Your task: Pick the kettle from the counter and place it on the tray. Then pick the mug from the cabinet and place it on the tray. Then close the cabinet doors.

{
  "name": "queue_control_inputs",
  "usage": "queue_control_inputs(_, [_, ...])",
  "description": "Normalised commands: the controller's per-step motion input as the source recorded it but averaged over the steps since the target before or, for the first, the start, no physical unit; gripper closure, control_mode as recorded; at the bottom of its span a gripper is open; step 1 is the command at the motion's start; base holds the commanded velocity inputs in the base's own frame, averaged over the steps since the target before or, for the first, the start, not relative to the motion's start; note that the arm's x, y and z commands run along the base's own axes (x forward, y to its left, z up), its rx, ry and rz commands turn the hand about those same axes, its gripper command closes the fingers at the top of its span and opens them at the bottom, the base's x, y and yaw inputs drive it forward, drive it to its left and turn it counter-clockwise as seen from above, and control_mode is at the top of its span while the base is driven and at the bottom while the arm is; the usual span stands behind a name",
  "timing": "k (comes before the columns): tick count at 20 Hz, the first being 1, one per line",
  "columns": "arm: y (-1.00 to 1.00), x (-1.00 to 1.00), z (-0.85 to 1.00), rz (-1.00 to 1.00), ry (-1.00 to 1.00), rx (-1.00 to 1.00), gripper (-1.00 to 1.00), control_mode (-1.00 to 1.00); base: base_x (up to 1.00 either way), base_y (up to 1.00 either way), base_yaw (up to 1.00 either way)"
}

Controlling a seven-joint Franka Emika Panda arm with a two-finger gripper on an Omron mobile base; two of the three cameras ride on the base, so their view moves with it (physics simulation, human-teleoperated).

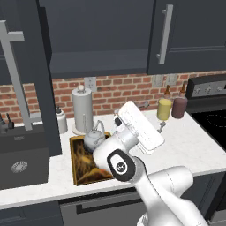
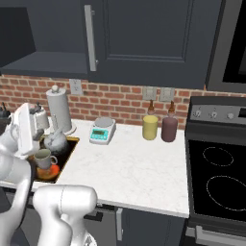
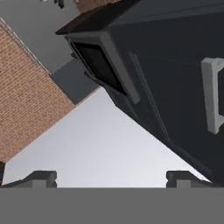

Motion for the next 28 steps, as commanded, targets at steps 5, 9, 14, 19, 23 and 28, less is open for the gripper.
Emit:
queue_control_inputs(5, [0.58,-0.47,0.12,-0.17,0.01,-0.23,-1.0,-1.0,0.0,0.0,0.0])
queue_control_inputs(9, [0.6,-0.37,0.2,-0.18,0.12,-0.21,-1.0,-1.0,0.0,0.0,0.0])
queue_control_inputs(14, [0.69,-0.24,0.07,-0.19,0.25,-0.16,-1.0,-1.0,0.0,0.0,0.0])
queue_control_inputs(19, [0.34,-0.33,-0.13,-0.06,0.09,-0.04,-1.0,-1.0,0.0,0.0,0.0])
queue_control_inputs(23, [0.3,-0.21,-0.05,0.0,0.11,0.0,-1.0,-1.0,0.0,0.0,0.0])
queue_control_inputs(28, [0.53,-0.01,0.0,-0.02,0.25,0.0,-1.0,-1.0,0.0,0.0,0.0])
